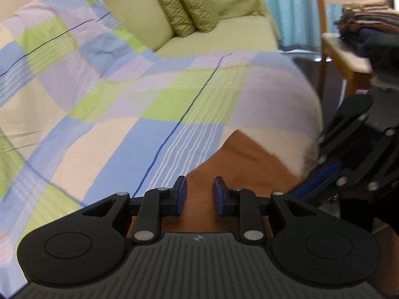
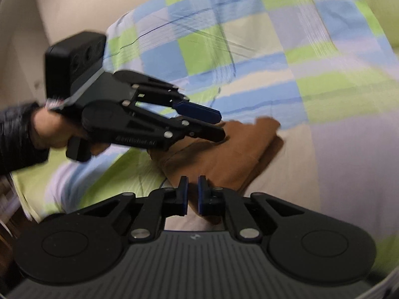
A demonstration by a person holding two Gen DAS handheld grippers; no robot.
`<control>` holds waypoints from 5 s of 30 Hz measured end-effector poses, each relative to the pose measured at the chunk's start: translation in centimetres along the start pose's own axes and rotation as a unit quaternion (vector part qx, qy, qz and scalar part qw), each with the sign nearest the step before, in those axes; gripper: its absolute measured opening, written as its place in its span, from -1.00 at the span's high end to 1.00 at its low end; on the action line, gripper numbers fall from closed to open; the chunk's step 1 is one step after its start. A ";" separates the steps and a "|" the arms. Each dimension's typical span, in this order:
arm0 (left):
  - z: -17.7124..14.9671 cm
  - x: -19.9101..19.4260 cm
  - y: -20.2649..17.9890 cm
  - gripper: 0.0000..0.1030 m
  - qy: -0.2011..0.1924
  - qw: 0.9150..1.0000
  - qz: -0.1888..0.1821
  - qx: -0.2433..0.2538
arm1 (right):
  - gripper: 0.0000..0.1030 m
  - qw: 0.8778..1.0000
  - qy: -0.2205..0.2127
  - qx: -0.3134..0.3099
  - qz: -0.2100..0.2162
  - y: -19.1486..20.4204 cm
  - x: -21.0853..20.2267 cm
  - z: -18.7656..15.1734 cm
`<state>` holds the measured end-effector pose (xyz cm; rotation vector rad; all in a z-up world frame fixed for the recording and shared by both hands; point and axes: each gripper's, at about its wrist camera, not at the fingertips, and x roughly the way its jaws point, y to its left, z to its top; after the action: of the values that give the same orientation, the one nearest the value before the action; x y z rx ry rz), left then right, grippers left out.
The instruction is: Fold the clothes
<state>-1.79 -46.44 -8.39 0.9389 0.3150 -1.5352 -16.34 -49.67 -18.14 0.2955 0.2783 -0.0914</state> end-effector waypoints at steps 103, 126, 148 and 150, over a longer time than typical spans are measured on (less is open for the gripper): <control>-4.4 -3.7 2.6 0.08 -0.063 0.959 0.082 -0.264 | 0.35 0.996 -0.004 0.020 -0.082 -2.1 2.7 2.3; -4.5 -4.4 0.2 0.06 -0.036 0.965 0.060 -0.252 | 0.20 0.947 0.042 0.318 -0.034 -6.3 1.3 0.1; -5.3 -4.2 -0.1 0.06 -0.055 0.964 0.060 -0.253 | 0.29 0.931 0.068 0.357 0.012 -8.4 6.0 0.5; -5.1 -4.2 0.1 0.06 -0.050 0.964 0.058 -0.255 | 0.39 0.929 0.067 0.365 0.014 -8.5 5.7 0.4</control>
<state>-0.12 -39.98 -8.61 0.4631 0.5439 -1.2980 -11.84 -58.15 -21.77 1.0499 0.3688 -0.1455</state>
